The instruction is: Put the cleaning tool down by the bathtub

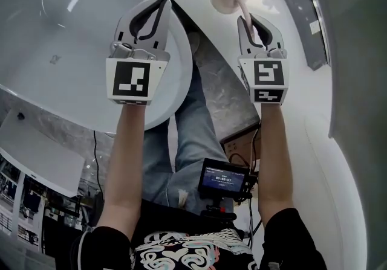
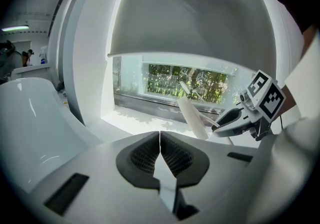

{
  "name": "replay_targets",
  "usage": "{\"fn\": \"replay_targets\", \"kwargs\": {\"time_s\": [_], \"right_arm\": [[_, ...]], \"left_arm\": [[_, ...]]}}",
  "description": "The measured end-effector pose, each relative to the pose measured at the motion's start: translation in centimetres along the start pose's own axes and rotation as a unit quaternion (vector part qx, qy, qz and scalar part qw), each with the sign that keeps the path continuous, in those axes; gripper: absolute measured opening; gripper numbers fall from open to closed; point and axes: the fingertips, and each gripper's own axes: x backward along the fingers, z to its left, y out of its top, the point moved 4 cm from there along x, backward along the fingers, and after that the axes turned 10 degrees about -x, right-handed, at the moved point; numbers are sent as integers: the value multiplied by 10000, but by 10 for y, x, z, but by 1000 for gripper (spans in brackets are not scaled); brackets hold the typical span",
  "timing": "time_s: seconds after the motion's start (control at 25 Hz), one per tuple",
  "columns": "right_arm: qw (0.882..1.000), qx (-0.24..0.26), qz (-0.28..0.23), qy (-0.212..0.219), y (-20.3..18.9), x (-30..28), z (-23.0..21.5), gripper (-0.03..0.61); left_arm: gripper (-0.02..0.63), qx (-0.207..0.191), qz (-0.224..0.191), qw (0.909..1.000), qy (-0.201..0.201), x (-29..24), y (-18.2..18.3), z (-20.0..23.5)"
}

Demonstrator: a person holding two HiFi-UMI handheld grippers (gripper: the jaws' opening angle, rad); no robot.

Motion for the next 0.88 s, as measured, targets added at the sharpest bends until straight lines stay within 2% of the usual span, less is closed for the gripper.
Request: {"fn": "replay_targets", "kwargs": {"time_s": [0.24, 0.36, 0.48, 0.88], "right_arm": [[9995, -43, 269, -156, -11, -21, -8, 79], [9989, 28, 408, -249, -16, -28, -8, 78], [9979, 61, 556, -315, -20, -35, -8, 78], [9939, 235, 979, -446, -27, -62, -5, 79]], "left_arm": [[18, -135, 366, 9991, -153, -12, -15, 0], [18, -157, 298, 9993, -163, -15, -17, 2], [18, -168, 428, 9987, -225, -18, -21, 1], [18, -128, 486, 9982, -332, -24, -28, 1]]}}
